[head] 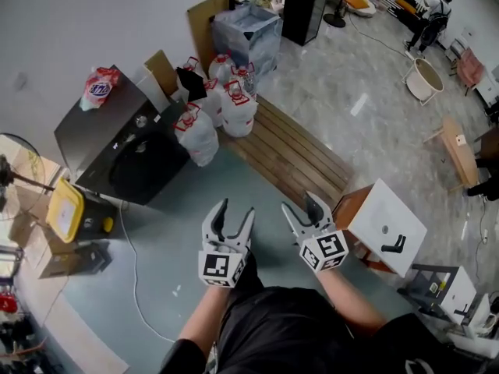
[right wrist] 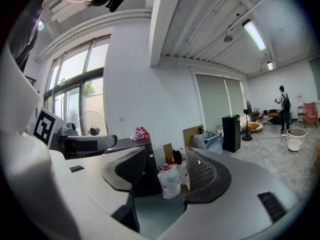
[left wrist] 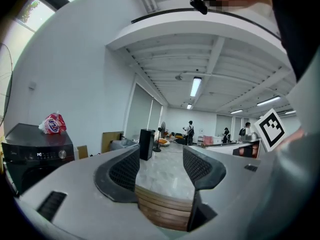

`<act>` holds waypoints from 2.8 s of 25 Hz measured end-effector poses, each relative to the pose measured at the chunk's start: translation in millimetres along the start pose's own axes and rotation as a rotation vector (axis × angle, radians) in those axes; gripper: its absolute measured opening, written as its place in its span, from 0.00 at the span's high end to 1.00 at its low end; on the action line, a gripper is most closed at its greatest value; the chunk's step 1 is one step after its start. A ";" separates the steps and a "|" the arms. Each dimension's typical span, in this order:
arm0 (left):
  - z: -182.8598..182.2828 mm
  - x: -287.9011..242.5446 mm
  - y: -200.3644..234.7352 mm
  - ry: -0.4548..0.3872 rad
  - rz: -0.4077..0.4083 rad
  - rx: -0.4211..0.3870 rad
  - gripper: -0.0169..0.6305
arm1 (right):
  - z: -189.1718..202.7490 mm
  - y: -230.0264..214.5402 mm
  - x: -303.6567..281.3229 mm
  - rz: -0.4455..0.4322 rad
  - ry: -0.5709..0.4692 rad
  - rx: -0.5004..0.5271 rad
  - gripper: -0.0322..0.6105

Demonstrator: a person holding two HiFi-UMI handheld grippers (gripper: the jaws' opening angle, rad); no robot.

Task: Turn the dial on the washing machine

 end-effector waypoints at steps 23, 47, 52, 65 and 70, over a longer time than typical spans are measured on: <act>-50.8 -103.9 155.7 -0.020 0.124 -0.016 0.59 | -70.7 4.8 -154.7 0.111 0.044 0.026 0.60; -70.8 -190.3 290.7 -0.037 -0.215 0.055 0.59 | -118.5 -35.1 -406.1 -0.252 0.106 0.076 0.60; -95.8 -232.9 328.3 -0.071 -0.353 0.095 0.59 | -146.8 -59.4 -489.7 -0.360 0.156 0.097 0.60; -106.5 -291.3 399.4 -0.022 -0.601 0.187 0.59 | -176.6 -68.2 -631.4 -0.646 0.249 0.159 0.60; -98.3 -295.3 409.9 -0.011 -0.686 0.220 0.59 | -165.4 -61.2 -663.8 -0.735 0.276 0.175 0.60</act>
Point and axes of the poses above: the fingertips, and each gripper's own axes: x backward along the fingers, y to its left, z out of its underside, the point moved 10 cm from there along x, backward along the fingers, and after that the axes turned 6 degrees about y, right-handed, at the moved point
